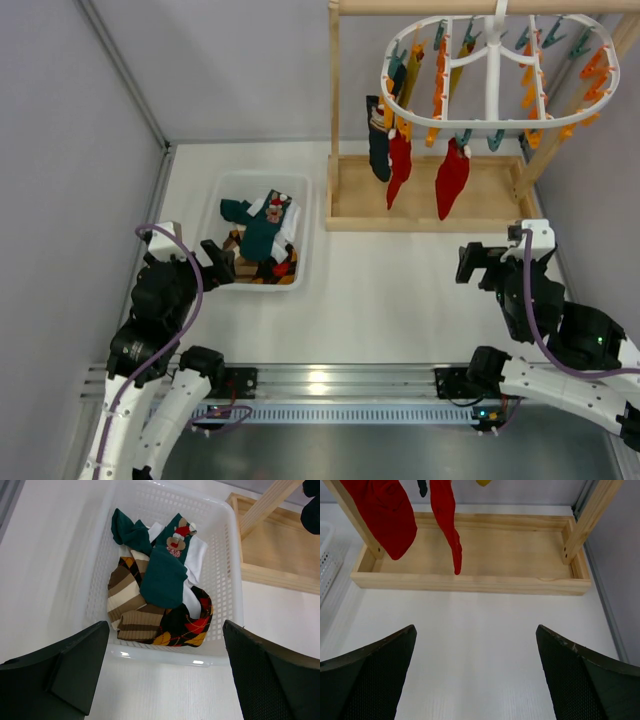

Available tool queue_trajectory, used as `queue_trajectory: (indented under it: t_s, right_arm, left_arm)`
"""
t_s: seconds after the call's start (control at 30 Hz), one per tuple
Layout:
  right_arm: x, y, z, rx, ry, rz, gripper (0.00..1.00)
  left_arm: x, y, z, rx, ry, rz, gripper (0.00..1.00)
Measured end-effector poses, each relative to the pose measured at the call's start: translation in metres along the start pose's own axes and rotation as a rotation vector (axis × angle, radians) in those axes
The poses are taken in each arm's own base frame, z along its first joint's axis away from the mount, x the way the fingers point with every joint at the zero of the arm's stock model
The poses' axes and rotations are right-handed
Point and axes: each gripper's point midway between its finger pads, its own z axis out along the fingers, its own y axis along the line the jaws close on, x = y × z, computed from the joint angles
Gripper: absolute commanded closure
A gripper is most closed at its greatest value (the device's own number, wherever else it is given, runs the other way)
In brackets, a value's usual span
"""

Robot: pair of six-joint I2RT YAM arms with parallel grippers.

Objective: Remove the socks clipped to the hanger

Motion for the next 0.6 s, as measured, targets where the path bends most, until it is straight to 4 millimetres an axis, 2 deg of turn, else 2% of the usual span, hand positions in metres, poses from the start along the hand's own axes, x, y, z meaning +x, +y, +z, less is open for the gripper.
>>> queue_trajectory:
  t_s: [0.2,0.37,0.47,0.6]
  right_arm:
    - [0.001,0.000,0.002,0.015,-0.007,0.004,0.01]
    - [0.019,0.006,0.009,0.017,0.003,-0.031,0.00]
    - [0.025,0.014,0.012,-0.019,-0.005,-0.035,0.00]
    - [0.021,0.027,0.012,-0.096,-0.046,0.006,0.01]
  left_arm:
    - [0.000,0.000,0.000,0.002,0.000,0.001,0.01]
    - [0.000,-0.001,0.000,0.002,0.000,0.001,0.01]
    - [0.000,-0.001,0.000,0.003,0.001,0.002,0.01]
    - [0.000,-0.001,0.000,0.005,0.001,0.002,0.01]
